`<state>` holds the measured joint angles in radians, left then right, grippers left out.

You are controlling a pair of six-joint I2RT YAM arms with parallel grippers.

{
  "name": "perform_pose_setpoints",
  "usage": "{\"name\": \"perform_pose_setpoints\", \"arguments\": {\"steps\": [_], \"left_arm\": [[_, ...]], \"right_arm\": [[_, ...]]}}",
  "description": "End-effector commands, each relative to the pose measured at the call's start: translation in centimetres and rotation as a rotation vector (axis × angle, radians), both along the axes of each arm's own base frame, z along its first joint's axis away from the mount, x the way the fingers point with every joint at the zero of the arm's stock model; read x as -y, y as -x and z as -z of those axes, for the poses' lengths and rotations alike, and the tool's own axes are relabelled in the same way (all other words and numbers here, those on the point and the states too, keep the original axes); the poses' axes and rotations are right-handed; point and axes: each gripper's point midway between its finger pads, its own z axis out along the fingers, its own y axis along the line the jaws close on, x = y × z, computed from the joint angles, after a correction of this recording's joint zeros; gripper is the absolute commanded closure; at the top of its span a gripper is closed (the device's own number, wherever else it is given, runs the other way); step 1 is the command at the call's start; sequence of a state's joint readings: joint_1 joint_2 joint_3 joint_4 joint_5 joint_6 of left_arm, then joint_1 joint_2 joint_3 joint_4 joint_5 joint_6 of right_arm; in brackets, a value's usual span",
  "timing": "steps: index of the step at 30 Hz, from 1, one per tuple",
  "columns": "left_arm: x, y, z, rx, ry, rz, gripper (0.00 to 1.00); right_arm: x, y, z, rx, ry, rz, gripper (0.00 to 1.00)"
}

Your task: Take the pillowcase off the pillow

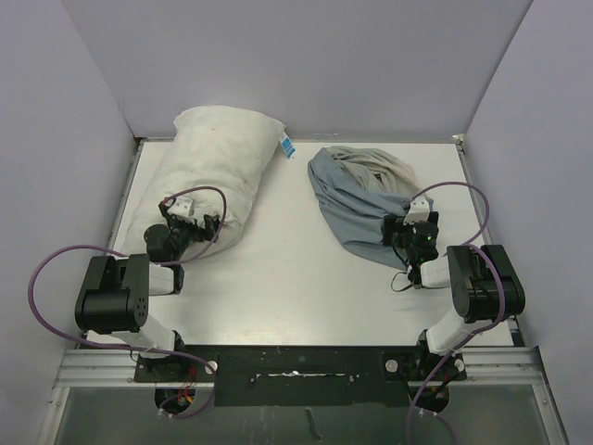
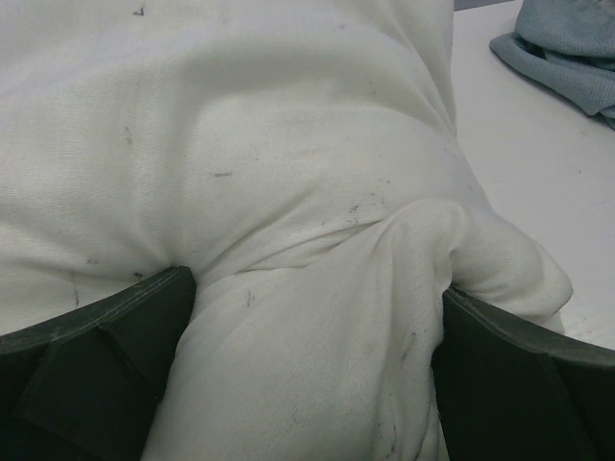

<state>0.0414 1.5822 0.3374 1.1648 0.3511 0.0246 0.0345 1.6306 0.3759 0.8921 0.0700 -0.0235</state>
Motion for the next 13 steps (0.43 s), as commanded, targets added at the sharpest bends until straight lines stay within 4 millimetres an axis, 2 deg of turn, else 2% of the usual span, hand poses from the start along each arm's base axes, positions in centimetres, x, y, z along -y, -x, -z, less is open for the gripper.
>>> {"name": "perform_pose_setpoints", "arguments": {"steps": [1, 13], "left_arm": [[-2.71, 0.72, 4.65, -0.187, -0.01, -0.144, 0.02], [-2.54, 0.73, 4.76, -0.19, -0.025, -0.147, 0.02]], "right_arm": [[0.0, -0.68, -1.23, 0.046, 0.018, 0.0, 0.02], [0.02, -0.69, -1.24, 0.046, 0.017, 0.001, 0.02]]}}
